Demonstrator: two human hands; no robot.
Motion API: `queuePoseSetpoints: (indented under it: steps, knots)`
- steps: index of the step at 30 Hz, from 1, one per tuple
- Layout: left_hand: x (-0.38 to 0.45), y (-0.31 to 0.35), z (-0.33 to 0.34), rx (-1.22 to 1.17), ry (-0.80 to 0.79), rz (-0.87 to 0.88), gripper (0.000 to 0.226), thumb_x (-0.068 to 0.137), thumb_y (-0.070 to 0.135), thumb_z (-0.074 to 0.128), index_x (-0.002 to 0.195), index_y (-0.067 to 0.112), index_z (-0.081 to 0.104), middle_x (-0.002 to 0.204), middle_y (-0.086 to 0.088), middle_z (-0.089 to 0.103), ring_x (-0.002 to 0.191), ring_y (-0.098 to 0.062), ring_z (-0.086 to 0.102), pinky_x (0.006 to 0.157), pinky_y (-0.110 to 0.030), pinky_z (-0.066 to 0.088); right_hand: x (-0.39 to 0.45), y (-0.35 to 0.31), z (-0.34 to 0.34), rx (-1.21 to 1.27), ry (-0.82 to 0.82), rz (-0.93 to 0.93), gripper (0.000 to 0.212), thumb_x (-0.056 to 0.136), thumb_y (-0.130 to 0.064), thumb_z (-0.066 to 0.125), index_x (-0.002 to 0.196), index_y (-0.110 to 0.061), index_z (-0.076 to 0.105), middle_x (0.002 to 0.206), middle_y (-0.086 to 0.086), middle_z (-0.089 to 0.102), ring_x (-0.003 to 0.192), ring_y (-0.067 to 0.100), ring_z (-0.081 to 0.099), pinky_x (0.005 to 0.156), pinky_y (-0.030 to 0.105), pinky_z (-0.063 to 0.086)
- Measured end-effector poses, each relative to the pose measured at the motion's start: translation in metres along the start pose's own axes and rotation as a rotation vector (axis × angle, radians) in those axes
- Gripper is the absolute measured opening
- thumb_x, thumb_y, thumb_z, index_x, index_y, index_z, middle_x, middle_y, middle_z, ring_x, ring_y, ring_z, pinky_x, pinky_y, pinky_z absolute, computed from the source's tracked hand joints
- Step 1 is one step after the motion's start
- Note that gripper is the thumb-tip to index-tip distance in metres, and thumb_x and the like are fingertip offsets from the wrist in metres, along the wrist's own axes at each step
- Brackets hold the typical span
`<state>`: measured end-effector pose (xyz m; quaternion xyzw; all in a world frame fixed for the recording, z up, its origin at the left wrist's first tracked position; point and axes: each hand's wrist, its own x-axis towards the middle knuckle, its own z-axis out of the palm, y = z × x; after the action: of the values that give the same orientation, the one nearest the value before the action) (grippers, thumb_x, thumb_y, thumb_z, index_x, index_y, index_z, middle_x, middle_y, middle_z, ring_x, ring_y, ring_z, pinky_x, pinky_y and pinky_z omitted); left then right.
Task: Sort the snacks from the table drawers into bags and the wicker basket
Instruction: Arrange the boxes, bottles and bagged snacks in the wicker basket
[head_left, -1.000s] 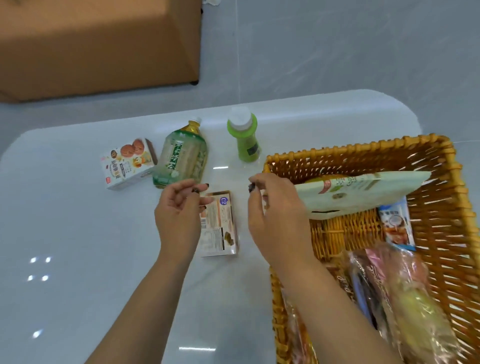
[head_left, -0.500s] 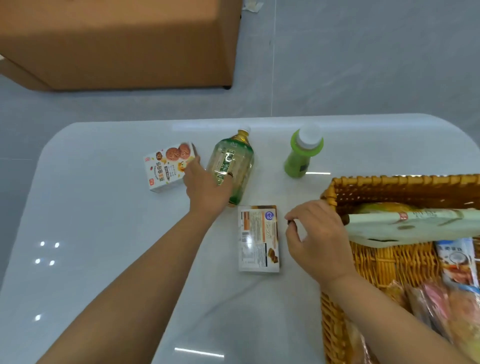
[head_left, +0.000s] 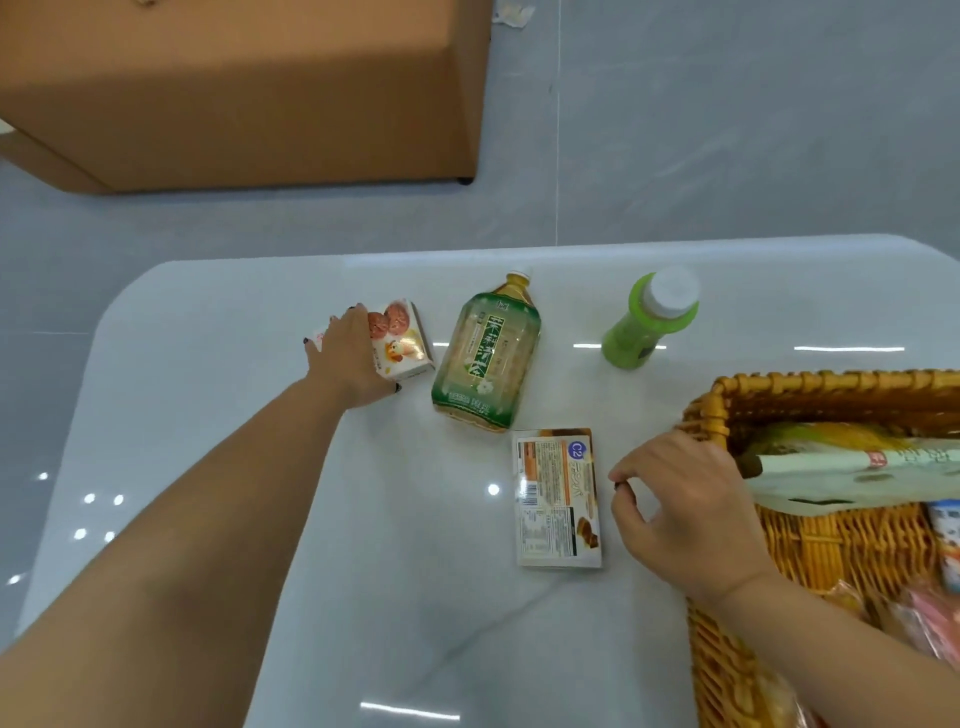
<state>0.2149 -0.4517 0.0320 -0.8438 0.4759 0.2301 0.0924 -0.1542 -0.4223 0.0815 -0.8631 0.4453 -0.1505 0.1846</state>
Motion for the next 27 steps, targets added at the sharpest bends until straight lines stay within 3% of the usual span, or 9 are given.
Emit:
queuePoseSetpoints:
  steps: [4, 8, 13, 16, 18, 20, 23, 25, 27]
  knots:
    - [-0.014, 0.008, 0.013, 0.052, 0.045, -0.123, 0.122, 0.063, 0.060, 0.081, 0.151, 0.009, 0.015, 0.147, -0.016, 0.033, 0.136, -0.036, 0.033, 0.112, -0.053, 0.028, 0.001, 0.000, -0.001, -0.024, -0.004, -0.010, 0.024, 0.081, -0.029, 0.049, 0.076, -0.016, 0.068, 0.074, -0.003, 0.063, 0.073, 0.018, 0.060, 0.074, 0.030, 0.041]
    - [-0.072, 0.012, 0.048, -0.183, 0.128, -0.332, 0.114, 0.061, 0.068, 0.078, 0.144, 0.008, 0.028, 0.140, -0.015, 0.038, 0.130, -0.035, 0.036, 0.101, -0.050, 0.038, 0.001, 0.000, 0.000, -0.048, -0.004, -0.008, 0.025, 0.080, -0.029, 0.048, 0.076, -0.016, 0.068, 0.073, -0.003, 0.063, 0.074, 0.018, 0.059, 0.075, 0.028, 0.037]
    - [-0.142, 0.032, 0.096, -0.364, 0.173, -0.499, 0.114, 0.069, 0.066, 0.073, 0.151, 0.008, 0.019, 0.151, -0.015, 0.029, 0.137, -0.037, 0.028, 0.107, -0.054, 0.031, 0.000, 0.001, 0.001, -0.071, -0.011, -0.019, 0.007, 0.074, -0.020, 0.064, 0.074, -0.014, 0.068, 0.071, -0.001, 0.064, 0.072, 0.020, 0.060, 0.069, 0.033, 0.043]
    - [-0.172, 0.056, 0.112, -0.512, 0.163, -0.619, 0.113, 0.075, 0.058, 0.073, 0.154, 0.010, 0.008, 0.158, -0.013, 0.014, 0.144, -0.034, 0.015, 0.114, -0.053, 0.018, 0.000, 0.002, 0.002, -0.075, -0.022, -0.020, 0.007, 0.076, -0.020, 0.065, 0.075, -0.014, 0.068, 0.071, -0.001, 0.064, 0.071, 0.019, 0.058, 0.067, 0.032, 0.042]
    - [-0.192, 0.082, 0.118, -0.535, 0.295, -0.541, 0.101, 0.084, 0.045, 0.070, 0.155, 0.012, 0.007, 0.161, -0.012, 0.004, 0.147, -0.031, 0.008, 0.116, -0.052, 0.012, -0.001, 0.002, 0.002, -0.069, -0.025, -0.023, 0.004, 0.076, -0.018, 0.068, 0.076, -0.014, 0.068, 0.072, -0.001, 0.064, 0.072, 0.019, 0.058, 0.066, 0.032, 0.042]
    - [-0.208, 0.115, 0.123, -0.564, 0.378, -0.330, 0.089, 0.088, 0.037, 0.067, 0.155, 0.020, 0.011, 0.161, -0.010, 0.003, 0.147, -0.030, 0.011, 0.117, -0.050, 0.016, 0.000, 0.002, 0.002, -0.058, -0.019, -0.019, 0.004, 0.076, -0.018, 0.067, 0.076, -0.015, 0.068, 0.072, -0.002, 0.064, 0.072, 0.018, 0.058, 0.066, 0.031, 0.041]
    - [-0.220, 0.162, 0.131, -0.560, 0.241, -0.105, 0.092, 0.086, 0.051, 0.064, 0.155, 0.027, 0.008, 0.160, -0.008, -0.003, 0.145, -0.027, 0.010, 0.116, -0.045, 0.021, 0.000, 0.001, 0.002, -0.041, 0.006, -0.011, 0.003, 0.075, -0.018, 0.066, 0.075, -0.015, 0.067, 0.071, -0.002, 0.063, 0.073, 0.018, 0.058, 0.066, 0.031, 0.040]
    - [-0.217, 0.181, 0.139, -0.510, 0.126, -0.140, 0.101, 0.082, 0.059, 0.062, 0.156, 0.026, 0.002, 0.160, -0.011, -0.006, 0.145, -0.028, 0.005, 0.117, -0.045, 0.018, 0.000, 0.001, 0.002, -0.022, 0.029, -0.004, 0.009, 0.075, -0.020, 0.060, 0.074, -0.015, 0.067, 0.071, -0.002, 0.063, 0.073, 0.018, 0.058, 0.067, 0.030, 0.041]
    - [-0.211, 0.190, 0.144, -0.479, 0.072, -0.229, 0.102, 0.082, 0.056, 0.064, 0.155, 0.025, 0.000, 0.160, -0.012, -0.005, 0.146, -0.031, 0.005, 0.117, -0.046, 0.015, 0.000, 0.001, 0.002, -0.001, 0.040, 0.007, 0.015, 0.077, -0.023, 0.053, 0.074, -0.015, 0.066, 0.071, -0.003, 0.062, 0.074, 0.017, 0.057, 0.068, 0.028, 0.041]
